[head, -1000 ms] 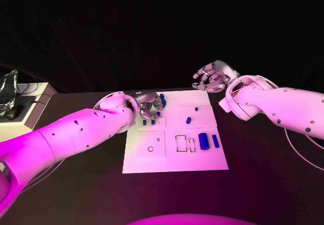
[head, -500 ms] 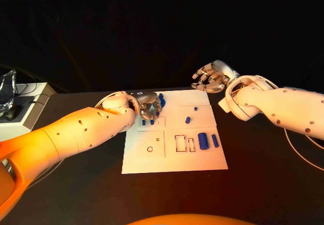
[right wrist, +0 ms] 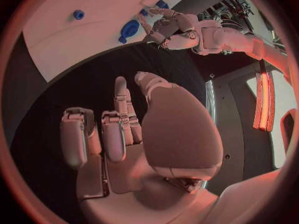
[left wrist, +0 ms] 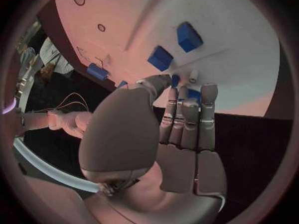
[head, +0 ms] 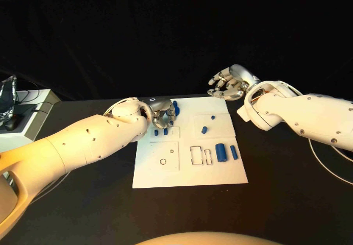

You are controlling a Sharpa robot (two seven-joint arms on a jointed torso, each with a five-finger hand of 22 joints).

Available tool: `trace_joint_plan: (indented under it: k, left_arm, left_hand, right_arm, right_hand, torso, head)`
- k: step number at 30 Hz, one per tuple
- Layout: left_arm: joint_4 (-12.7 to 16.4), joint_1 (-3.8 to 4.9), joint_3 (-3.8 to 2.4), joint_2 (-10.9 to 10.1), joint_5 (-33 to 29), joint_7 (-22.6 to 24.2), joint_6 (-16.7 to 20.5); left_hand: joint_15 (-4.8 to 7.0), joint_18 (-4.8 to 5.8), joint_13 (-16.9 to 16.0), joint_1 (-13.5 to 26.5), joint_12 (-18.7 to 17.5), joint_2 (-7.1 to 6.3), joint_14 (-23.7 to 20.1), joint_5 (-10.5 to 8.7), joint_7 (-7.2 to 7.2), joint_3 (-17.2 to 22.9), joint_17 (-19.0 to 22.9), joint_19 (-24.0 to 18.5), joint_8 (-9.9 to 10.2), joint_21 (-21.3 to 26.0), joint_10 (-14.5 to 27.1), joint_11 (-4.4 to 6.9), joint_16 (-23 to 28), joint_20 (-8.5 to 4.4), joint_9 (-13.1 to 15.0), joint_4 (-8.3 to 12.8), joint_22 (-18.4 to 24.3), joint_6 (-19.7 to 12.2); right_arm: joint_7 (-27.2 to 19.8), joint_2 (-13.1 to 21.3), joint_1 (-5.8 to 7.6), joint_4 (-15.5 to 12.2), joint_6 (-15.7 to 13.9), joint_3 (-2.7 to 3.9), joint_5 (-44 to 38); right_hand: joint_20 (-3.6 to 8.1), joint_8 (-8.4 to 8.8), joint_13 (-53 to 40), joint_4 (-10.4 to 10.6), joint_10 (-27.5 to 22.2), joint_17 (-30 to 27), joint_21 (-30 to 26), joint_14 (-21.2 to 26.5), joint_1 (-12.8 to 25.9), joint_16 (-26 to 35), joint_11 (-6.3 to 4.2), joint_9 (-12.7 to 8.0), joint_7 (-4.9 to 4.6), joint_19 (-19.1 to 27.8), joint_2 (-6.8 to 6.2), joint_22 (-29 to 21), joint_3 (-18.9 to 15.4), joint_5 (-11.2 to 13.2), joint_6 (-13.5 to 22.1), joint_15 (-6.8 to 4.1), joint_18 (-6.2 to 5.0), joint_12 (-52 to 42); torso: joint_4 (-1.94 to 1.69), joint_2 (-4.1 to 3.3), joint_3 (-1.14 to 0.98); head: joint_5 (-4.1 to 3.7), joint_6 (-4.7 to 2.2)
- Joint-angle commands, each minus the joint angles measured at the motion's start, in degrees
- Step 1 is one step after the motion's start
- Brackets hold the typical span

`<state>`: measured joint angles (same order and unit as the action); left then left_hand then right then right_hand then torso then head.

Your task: Assemble the parts on the task board

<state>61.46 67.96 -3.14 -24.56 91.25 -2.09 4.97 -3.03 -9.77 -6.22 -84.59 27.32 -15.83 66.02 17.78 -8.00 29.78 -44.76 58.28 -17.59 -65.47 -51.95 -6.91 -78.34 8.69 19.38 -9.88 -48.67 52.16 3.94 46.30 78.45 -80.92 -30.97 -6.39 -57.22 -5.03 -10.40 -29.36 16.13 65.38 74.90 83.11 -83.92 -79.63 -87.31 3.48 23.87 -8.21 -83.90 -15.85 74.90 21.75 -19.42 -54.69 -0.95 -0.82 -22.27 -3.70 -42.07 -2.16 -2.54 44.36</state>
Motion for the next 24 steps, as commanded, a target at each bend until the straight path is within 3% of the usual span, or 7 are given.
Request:
trace_joint_plan:
  k: [1, 9, 24]
  left_arm:
    - [-0.16, 0.13, -0.01, 0.23, -0.16, -0.47, -1.20]
    - [-0.71, 0.14, -0.01, 0.62, -0.24, -0.56, -1.76]
    - [-1.29, 0.12, 0.08, 1.11, -1.37, -0.06, -1.18]
  left_hand:
    - [0.20, 0.50, 0.18, -0.08, -0.37, 0.79, 0.80, 0.00, -0.20, 0.93, -0.51, 0.75, 0.26, -0.62, -1.34, 0.23, -0.67, -0.05, -0.08, 0.23, -0.68, 0.79]
    - [1.00, 0.95, 0.53, -0.42, -1.36, 1.26, 3.42, -0.16, -0.50, 3.15, -3.36, 2.44, 0.43, -2.75, -4.64, 1.10, -2.58, -0.76, -0.02, 1.75, -3.31, 2.41]
    - [0.88, 1.13, 1.21, 1.26, -4.03, 0.37, 3.99, -0.57, -0.20, 3.75, -3.09, 2.78, 2.27, -3.56, -5.57, 0.89, -3.27, -0.93, -0.53, 2.43, -4.24, 0.96]
  right_arm:
    - [-0.72, -0.04, -0.01, -0.10, 0.08, 0.01, -0.66]
    - [-0.72, 0.02, -0.01, -0.21, 0.08, 0.01, -0.66]
    - [-0.65, 0.15, -0.01, -0.56, 0.08, 0.02, -0.66]
  right_hand:
    - [-0.10, -0.15, 0.19, -0.01, 0.09, 8.08, -0.17, -4.51, 0.26, 0.28, 0.21, 0.11, -0.23, -3.51, -0.26, 11.58, 0.43, -0.05, -0.05, 0.31, -0.76, 0.29]
    - [-0.10, -0.15, 0.19, -0.01, 0.09, 8.08, -0.17, -4.51, 0.26, 0.28, 0.21, 0.11, -0.23, -3.51, -0.26, 11.58, 0.43, -0.05, -0.05, 0.31, -0.76, 0.29]
    - [-0.12, -0.19, 0.54, -0.02, 0.30, 7.98, -0.35, -4.49, 0.33, 0.32, 0.20, 0.16, -0.23, -3.45, -0.29, 11.51, 0.47, -0.03, -0.13, 0.31, -0.80, 0.60]
  torso:
    - [-0.03, 0.02, 0.01]
    - [0.04, 0.01, 0.01]
    - [-0.08, 0.04, 0.02]
  head:
    - [-0.04, 0.09]
    - [-0.13, 0.21]
    - [-0.29, 0.37]
